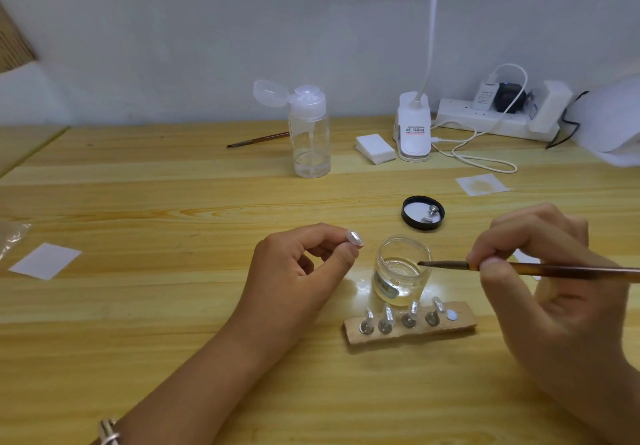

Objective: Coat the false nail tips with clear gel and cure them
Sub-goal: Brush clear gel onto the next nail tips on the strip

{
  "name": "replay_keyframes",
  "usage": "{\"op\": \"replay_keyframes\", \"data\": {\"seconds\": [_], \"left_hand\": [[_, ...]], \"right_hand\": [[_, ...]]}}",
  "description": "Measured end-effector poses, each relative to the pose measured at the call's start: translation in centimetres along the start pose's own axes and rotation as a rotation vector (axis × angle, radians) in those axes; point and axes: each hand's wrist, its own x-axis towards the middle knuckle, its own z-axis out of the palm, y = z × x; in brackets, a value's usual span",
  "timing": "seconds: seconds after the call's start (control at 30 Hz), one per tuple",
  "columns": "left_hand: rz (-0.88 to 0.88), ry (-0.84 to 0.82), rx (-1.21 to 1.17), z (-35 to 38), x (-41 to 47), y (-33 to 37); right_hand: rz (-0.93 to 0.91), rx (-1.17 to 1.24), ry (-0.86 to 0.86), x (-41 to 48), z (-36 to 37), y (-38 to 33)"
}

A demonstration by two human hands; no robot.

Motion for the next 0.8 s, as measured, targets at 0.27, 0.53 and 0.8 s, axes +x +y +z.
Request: {"op": "replay_keyframes", "data": {"seconds": [0.27, 0.53, 0.8], "left_hand": [[0.011, -0.009, 0.0, -0.04, 0.02, -0.09], [0.018, -0.007, 0.002, 0.0, 0.08, -0.22], [0.016, -0.006, 0.001, -0.05, 0.02, -0.2]], "right_hand": [[0.0, 0.01, 0.01, 0.09, -0.2, 0.01], [0.008, 0.007, 0.007, 0.17, -0.46, -0.17], [0.032, 0.03, 0.02, 0.25, -0.58, -0.44]]}}
